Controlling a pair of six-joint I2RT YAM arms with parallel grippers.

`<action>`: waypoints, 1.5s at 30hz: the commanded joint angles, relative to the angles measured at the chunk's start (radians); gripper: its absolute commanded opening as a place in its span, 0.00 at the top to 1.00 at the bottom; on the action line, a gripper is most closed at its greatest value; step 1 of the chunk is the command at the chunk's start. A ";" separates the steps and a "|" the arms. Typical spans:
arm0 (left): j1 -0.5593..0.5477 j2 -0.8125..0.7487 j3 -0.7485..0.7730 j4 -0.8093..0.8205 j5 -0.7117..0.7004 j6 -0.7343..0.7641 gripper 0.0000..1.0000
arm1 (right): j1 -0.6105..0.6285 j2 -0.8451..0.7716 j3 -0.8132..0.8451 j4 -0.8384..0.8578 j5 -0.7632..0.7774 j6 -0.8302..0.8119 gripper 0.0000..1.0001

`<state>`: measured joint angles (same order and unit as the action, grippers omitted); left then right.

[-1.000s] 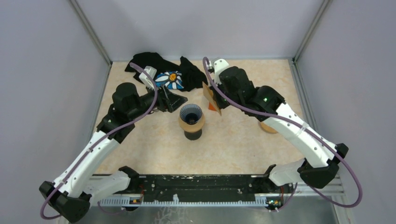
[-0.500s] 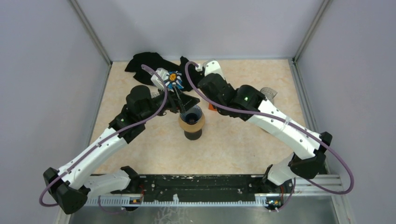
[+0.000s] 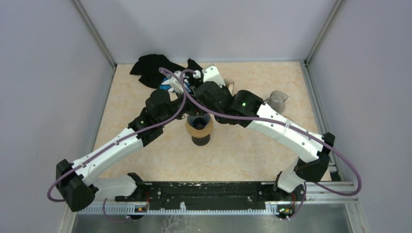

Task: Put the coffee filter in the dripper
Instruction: Place the coffee filter in the coffee dripper.

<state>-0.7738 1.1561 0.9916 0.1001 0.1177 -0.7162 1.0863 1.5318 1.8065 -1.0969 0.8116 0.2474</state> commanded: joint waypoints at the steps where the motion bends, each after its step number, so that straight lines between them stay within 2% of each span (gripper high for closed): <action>1: -0.027 0.017 0.005 0.079 -0.052 -0.013 0.15 | 0.019 0.015 0.069 -0.007 0.044 0.007 1.00; 10: -0.057 0.034 -0.001 0.023 -0.199 -0.004 0.15 | 0.026 0.031 0.090 -0.001 0.044 0.006 1.00; 15: -0.063 0.028 0.007 -0.033 -0.265 0.009 0.21 | 0.026 0.034 0.092 -0.003 0.040 0.011 1.00; 19: -0.069 0.018 0.007 -0.066 -0.302 0.028 0.29 | 0.026 0.038 0.102 -0.011 0.040 0.017 1.00; 28: -0.098 0.014 0.031 -0.140 -0.383 0.062 0.36 | 0.027 0.066 0.142 -0.037 0.022 0.049 1.00; 38: -0.153 0.019 0.035 -0.130 -0.462 0.070 0.36 | 0.026 0.113 0.190 -0.055 -0.012 0.083 1.00; 45: -0.172 0.004 0.013 -0.124 -0.510 0.059 0.30 | 0.026 0.113 0.196 -0.040 -0.006 0.086 1.00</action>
<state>-0.9344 1.1889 0.9993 -0.0383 -0.3408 -0.6594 1.0996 1.6489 1.9469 -1.1595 0.7959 0.3187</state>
